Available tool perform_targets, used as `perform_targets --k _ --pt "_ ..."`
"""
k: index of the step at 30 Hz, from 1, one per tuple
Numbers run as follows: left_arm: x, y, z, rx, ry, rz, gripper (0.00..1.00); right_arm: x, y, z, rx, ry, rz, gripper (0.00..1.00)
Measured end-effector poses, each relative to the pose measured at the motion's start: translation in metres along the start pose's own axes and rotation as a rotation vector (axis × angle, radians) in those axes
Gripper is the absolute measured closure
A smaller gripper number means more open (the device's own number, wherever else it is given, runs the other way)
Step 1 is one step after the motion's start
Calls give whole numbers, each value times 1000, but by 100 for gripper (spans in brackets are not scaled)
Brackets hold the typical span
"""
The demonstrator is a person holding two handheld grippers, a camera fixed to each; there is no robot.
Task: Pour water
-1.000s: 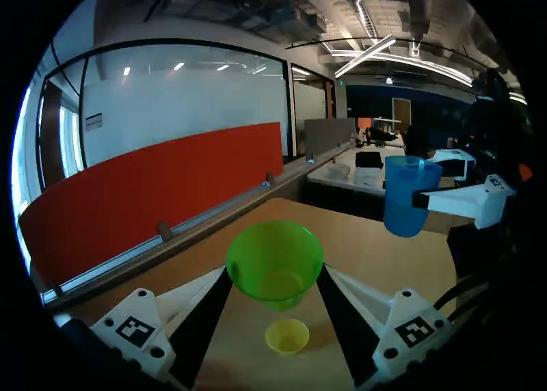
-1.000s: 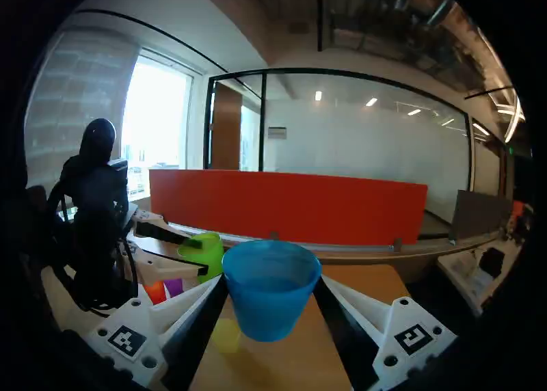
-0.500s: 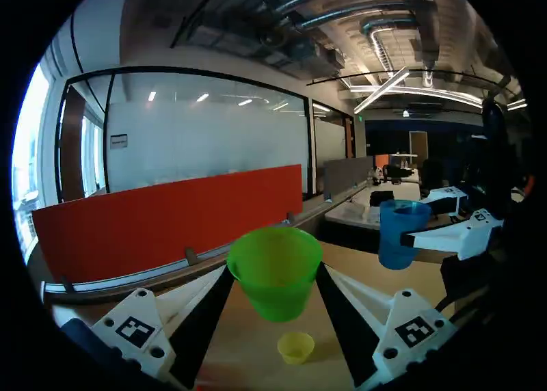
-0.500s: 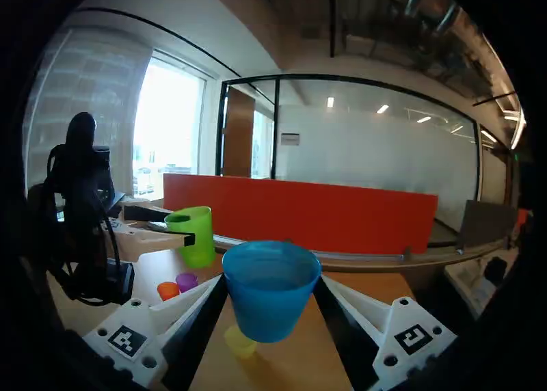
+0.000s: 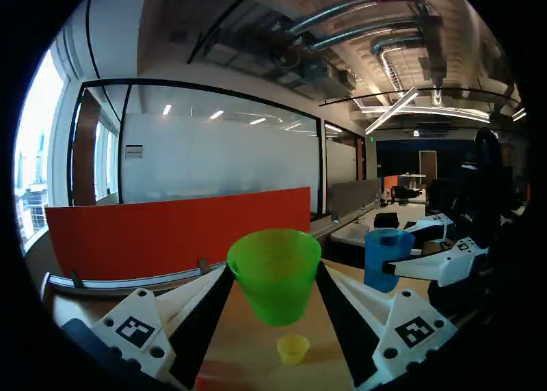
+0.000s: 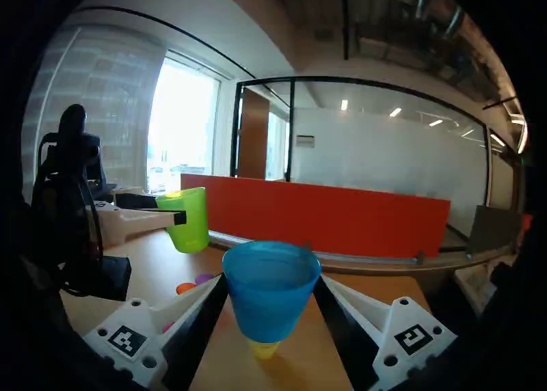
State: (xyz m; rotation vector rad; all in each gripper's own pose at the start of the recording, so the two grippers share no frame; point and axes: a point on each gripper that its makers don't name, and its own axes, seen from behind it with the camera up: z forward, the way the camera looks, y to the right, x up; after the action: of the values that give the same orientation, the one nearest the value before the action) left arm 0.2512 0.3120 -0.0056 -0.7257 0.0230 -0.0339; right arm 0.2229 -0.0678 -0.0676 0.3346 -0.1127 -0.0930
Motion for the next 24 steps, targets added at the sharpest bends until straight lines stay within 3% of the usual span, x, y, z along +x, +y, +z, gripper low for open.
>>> perform_targets --k 11,24 --pt "5 -12 -38 83 36 -27 14 3 -24 -1 41 0 -8 10" --pt "-16 -12 -64 40 -67 45 14 7 -45 4 92 -3 -38 10"
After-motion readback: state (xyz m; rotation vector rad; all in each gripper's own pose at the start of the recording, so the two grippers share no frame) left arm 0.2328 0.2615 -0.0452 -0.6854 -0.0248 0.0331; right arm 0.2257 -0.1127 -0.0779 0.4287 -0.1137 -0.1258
